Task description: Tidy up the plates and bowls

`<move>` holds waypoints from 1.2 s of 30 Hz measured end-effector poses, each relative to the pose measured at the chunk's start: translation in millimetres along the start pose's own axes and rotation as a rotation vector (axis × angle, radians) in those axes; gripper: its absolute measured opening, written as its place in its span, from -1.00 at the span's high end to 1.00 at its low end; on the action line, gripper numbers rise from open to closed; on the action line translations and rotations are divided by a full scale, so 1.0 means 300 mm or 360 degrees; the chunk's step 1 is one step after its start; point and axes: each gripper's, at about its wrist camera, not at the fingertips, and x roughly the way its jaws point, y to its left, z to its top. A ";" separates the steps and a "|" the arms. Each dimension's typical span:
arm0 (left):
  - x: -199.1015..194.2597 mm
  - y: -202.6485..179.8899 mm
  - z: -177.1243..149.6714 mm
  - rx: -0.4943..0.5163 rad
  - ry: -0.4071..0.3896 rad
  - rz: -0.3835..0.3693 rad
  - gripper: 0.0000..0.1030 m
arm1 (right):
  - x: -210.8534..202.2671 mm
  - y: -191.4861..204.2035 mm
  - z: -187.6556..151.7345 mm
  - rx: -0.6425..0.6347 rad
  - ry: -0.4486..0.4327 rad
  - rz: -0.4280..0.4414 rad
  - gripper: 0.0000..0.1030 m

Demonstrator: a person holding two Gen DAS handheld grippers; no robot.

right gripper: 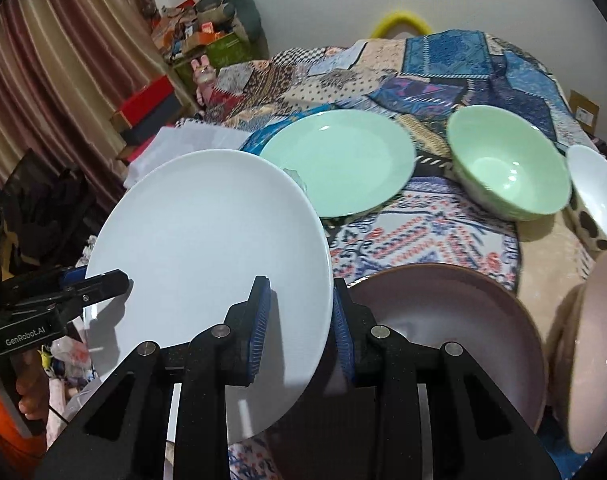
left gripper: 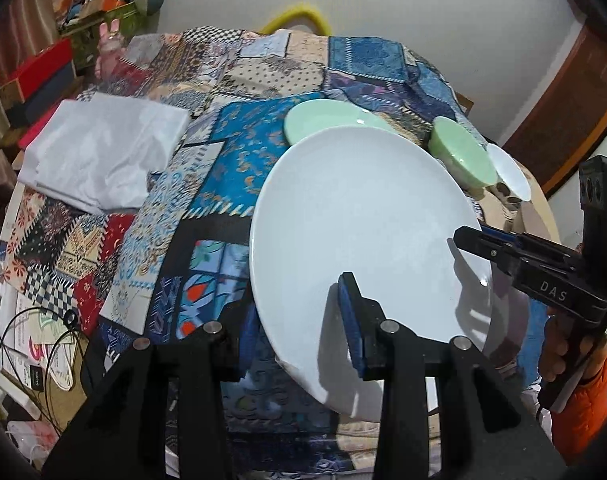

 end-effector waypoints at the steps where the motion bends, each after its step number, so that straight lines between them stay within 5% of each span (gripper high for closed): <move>1: 0.001 -0.012 0.002 0.0007 -0.0001 -0.0006 0.30 | -0.011 -0.008 -0.003 0.0005 -0.0008 -0.0007 0.46; 36: 0.164 -0.371 -0.009 0.0256 0.0176 -0.0176 0.29 | -0.212 -0.300 -0.176 0.0279 -0.0082 -0.0189 0.46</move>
